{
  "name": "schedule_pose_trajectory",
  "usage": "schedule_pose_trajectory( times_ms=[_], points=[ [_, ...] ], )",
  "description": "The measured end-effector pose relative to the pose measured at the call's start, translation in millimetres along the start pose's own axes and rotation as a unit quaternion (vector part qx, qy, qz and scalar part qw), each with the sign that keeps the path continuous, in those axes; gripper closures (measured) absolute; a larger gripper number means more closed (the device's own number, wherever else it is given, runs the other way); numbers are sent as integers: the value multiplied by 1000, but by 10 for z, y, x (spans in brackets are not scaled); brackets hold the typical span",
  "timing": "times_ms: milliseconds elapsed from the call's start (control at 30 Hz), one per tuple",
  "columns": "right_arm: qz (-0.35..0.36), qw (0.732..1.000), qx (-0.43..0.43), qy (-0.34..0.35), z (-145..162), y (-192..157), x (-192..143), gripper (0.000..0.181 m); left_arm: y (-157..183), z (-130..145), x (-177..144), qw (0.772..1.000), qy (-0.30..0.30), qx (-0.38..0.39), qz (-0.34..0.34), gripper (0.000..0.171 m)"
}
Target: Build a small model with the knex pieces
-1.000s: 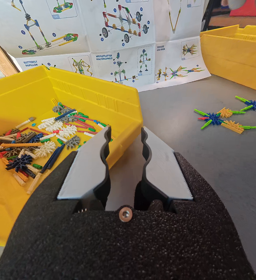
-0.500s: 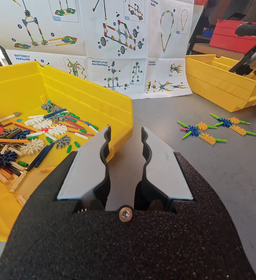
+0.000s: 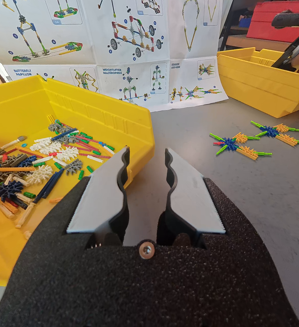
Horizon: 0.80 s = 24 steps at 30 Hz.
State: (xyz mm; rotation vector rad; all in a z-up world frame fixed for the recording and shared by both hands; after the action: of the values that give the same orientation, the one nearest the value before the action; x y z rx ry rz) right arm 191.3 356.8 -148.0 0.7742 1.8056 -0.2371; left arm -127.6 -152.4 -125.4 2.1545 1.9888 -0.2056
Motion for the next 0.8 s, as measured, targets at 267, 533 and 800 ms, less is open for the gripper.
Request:
schedule_pose_trajectory(
  times_ms=[267,533,800],
  points=[
    [-104,948,-151,259,-253,-1280,-1645,176,7,29,32,1000,-15,3,5,132],
    [-232,888,-360,171,610,-3164,-1171,176,45,-16,-42,1000,-9,21,2,132],
    [-210,880,-398,152,789,-3401,-986,174,61,-25,-51,1000,-9,22,8,132]
  ],
)
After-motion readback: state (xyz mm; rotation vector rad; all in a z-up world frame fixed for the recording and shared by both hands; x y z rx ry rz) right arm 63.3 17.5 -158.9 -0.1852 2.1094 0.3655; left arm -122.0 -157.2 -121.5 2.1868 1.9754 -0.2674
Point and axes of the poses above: each gripper's, where its closed fingertips meet, x out along the fingers, z out of its underside, y = z × x across the jaws, the point moved 8 cm from there along -x, back along the fingers, and after that the axes turned 12 degrees about z, right-handed, at the moved point
